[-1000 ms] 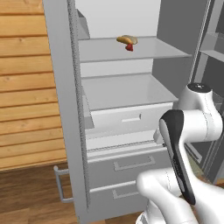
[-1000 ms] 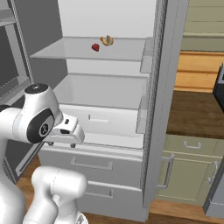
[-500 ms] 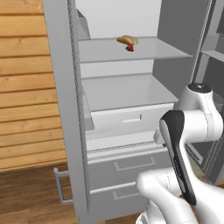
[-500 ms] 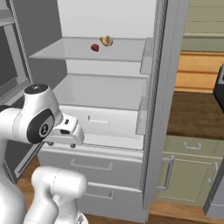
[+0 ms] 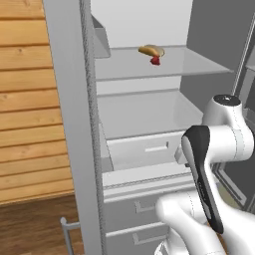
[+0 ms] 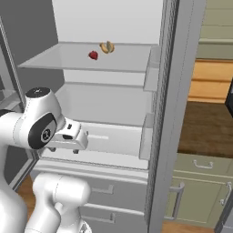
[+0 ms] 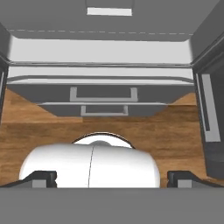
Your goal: Take the strawberry from the fridge and place it on top of the pancake, located on the dining counter.
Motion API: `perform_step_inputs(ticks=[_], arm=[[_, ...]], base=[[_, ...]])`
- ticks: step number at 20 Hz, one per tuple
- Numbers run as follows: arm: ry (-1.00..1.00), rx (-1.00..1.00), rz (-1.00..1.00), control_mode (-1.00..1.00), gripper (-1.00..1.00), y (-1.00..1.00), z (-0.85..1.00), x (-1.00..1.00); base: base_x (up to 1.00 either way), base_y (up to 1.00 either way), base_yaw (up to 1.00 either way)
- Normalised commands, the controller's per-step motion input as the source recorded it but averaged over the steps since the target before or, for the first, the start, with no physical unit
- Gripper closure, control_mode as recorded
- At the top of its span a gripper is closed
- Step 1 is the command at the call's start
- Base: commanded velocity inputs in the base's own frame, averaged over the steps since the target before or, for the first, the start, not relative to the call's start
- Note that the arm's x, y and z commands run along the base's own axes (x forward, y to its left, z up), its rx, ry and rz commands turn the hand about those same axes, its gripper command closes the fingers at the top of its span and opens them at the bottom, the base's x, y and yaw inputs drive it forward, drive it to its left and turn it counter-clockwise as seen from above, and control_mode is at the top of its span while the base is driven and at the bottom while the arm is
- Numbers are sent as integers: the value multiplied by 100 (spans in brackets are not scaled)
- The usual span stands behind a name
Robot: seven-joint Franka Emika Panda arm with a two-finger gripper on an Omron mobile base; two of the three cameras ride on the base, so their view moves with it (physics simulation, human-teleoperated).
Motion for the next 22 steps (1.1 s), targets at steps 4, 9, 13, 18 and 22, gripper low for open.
perform_step_inputs(ticks=[4,9,13,18,22], arm=[[0,0,0,100,-100,0,0,0],[0,0,0,100,-100,0,0,0],[0,0,0,100,-100,0,0,0],[0,0,0,100,-100,0,0,0],[0,0,0,100,-100,0,0,0]], base=[[49,7,0],[42,4,0],[43,5,0],[30,2,0],[17,0,0]])
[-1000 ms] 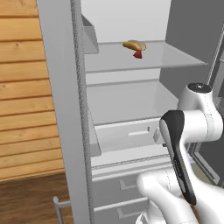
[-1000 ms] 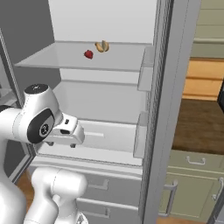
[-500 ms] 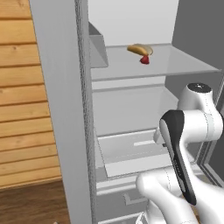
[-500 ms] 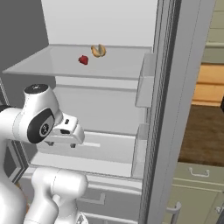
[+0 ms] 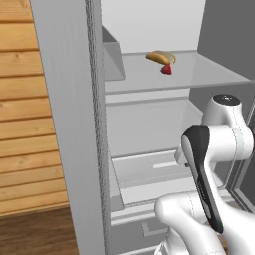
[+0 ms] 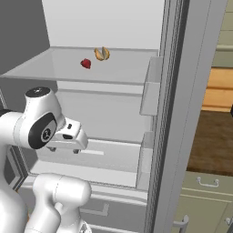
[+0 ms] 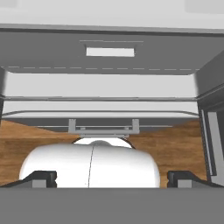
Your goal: Take the strawberry from the fridge and place it on top of the pancake, located on the dining counter.
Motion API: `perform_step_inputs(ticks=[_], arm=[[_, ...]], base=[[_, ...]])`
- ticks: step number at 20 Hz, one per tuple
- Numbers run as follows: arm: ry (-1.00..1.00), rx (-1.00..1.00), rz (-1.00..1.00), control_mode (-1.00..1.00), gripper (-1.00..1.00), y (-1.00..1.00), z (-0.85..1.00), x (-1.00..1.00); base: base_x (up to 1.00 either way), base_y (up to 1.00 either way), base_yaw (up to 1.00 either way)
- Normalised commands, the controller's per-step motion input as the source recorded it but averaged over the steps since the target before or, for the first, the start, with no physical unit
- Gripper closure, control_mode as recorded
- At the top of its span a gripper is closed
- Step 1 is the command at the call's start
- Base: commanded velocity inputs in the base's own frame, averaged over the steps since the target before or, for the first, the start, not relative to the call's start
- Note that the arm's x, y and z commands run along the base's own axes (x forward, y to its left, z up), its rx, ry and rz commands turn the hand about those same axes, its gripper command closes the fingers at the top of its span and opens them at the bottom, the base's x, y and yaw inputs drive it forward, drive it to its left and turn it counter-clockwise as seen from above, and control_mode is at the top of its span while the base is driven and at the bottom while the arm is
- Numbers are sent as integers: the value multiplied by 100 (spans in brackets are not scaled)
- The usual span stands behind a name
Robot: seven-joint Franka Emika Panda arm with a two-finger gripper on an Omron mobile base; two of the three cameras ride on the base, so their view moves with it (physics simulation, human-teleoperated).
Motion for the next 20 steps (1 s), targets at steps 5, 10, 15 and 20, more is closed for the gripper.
perform_step_inputs(ticks=[5,10,15,20], arm=[[-6,0,0,-100,-100,0,1,0],[-37,-2,11,-100,-100,10,31,5],[-51,0,5,-100,-100,9,77,20],[-33,6,-2,-100,-100,15,99,21]], base=[[0,0,0],[0,0,0],[0,0,0],[0,0,0]])
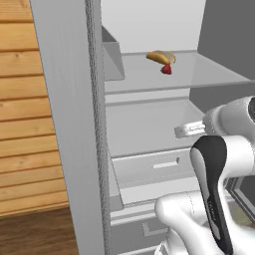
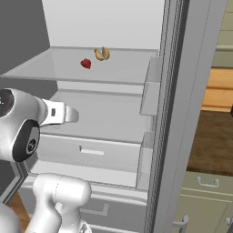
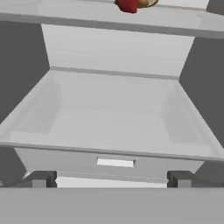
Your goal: Take the strawberry from the fridge and place it on top of the pancake, located on the dining counter.
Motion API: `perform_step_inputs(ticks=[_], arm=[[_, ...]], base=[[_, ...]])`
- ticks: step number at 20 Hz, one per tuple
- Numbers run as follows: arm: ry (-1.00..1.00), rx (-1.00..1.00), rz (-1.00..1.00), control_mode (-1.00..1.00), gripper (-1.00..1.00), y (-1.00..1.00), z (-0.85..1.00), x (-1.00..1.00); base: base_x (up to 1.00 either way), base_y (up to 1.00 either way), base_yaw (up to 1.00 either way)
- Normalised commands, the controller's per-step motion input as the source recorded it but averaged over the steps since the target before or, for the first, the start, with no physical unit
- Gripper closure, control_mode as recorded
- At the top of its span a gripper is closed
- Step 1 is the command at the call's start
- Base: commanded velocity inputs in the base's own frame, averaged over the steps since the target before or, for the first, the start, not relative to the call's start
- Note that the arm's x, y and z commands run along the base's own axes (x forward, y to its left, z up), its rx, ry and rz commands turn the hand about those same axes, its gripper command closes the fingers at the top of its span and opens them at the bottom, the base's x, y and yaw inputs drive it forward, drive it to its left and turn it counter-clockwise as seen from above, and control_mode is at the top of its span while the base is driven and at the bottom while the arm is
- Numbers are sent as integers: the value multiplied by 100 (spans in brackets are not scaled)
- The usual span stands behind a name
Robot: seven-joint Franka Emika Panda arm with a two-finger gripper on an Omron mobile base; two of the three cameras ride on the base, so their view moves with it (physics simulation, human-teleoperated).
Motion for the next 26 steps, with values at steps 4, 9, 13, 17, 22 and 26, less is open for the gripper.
perform_step_inputs(ticks=[4,9,13,17,22,26], arm=[[-9,10,-4,-100,-100,0,100,22],[0,17,-1,-100,-100,0,86,37],[0,21,-2,-100,-100,-1,38,57],[1,1,-1,-100,-100,0,-1,91],[0,-16,0,-100,-100,-3,-3,86],[3,-10,0,-100,-100,-3,0,89]], base=[[0,0,0],[0,0,0],[0,0,0],[0,0,0],[0,0,0],[0,0,0]])
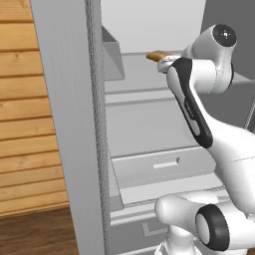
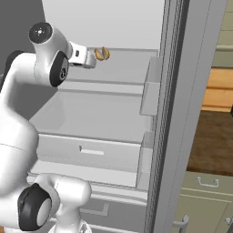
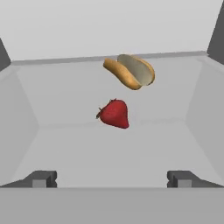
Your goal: Take the strawberry from the fridge and place it on top of the pancake, located on the dining counter.
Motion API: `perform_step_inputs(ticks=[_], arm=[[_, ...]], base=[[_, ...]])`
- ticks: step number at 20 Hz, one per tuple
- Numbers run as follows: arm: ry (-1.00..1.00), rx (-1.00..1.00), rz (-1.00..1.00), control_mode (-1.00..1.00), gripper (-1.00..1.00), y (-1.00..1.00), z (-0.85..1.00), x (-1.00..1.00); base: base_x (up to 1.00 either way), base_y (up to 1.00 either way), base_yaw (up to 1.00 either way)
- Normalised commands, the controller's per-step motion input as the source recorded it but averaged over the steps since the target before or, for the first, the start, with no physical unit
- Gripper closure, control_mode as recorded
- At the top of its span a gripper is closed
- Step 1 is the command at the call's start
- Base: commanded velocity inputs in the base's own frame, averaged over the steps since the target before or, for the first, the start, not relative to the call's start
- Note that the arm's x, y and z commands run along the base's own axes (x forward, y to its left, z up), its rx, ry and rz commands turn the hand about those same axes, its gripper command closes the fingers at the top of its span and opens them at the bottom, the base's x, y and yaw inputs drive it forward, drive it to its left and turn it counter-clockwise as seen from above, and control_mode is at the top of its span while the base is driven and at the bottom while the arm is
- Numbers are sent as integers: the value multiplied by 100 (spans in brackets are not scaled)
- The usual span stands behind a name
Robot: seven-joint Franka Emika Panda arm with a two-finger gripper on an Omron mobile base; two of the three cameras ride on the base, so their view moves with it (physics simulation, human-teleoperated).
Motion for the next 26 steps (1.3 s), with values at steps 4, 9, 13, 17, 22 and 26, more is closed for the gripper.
perform_step_inputs(ticks=[4,9,13,17,22,26], arm=[[0,-7,0,-100,-100,0,-13,63],[0,-5,0,-100,-100,0,-12,38],[6,-2,0,-100,-100,0,-2,30],[5,0,0,-100,-100,0,0,26],[0,0,0,-100,-100,0,-2,38],[0,0,0,-100,-100,0,-13,13]], base=[[0,0,0],[0,0,0],[0,0,0],[0,0,0],[0,0,0],[0,0,0]])
